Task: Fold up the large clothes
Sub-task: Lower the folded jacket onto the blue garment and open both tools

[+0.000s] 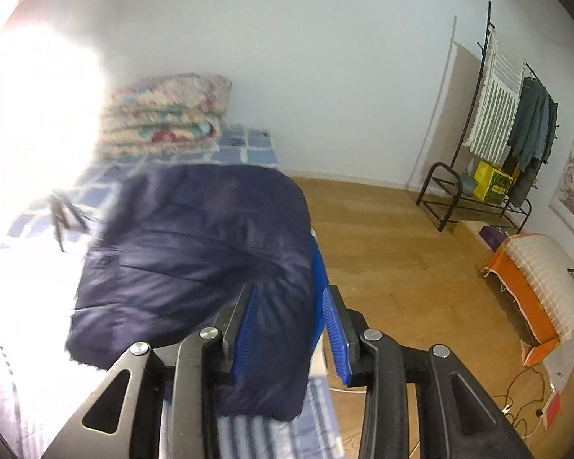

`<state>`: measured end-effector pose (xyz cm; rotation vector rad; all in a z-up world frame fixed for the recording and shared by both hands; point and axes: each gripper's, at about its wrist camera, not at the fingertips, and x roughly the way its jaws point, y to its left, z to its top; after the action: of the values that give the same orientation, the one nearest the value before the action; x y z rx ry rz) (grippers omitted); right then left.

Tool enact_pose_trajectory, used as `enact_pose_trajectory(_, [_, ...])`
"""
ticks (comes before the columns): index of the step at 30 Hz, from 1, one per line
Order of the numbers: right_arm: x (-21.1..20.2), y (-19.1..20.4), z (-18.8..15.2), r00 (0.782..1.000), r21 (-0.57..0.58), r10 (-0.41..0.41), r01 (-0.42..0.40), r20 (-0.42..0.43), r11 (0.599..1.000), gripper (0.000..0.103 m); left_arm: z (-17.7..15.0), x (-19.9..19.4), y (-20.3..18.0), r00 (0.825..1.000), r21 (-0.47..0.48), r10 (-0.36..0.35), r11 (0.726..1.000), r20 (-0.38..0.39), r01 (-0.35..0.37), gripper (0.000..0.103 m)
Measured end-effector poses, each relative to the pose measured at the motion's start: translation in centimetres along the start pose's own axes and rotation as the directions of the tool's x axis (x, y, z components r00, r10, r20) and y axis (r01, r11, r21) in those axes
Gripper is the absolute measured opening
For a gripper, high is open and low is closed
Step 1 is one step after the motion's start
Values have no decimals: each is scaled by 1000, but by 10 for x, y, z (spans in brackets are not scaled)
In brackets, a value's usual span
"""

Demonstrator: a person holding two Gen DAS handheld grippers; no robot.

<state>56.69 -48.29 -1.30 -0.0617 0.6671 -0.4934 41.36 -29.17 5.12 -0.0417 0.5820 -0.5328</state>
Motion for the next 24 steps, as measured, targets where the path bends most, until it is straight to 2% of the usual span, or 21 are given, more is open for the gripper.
enact_pose_trajectory(7, [-136,42,-3,993,-26,80,-78,81,997,39,4,-174,10,992,74,29,996,125,-39,37])
enact_pose_trajectory(16, [-303,101,-22,969,-116,184,-166,163,979,39,-14,-371,6,974,142,9,989,225,-42,37])
enact_pose_trajectory(19, [-353,112,-27,956,-133,219,-196,194,972,40,-21,-424,2,968,155,-10,987,251,-30,37])
enact_pose_trajectory(24, [-418,128,-38,935,-176,252,-212,248,961,42,-35,-479,1,968,161,-29,987,250,-12,37])
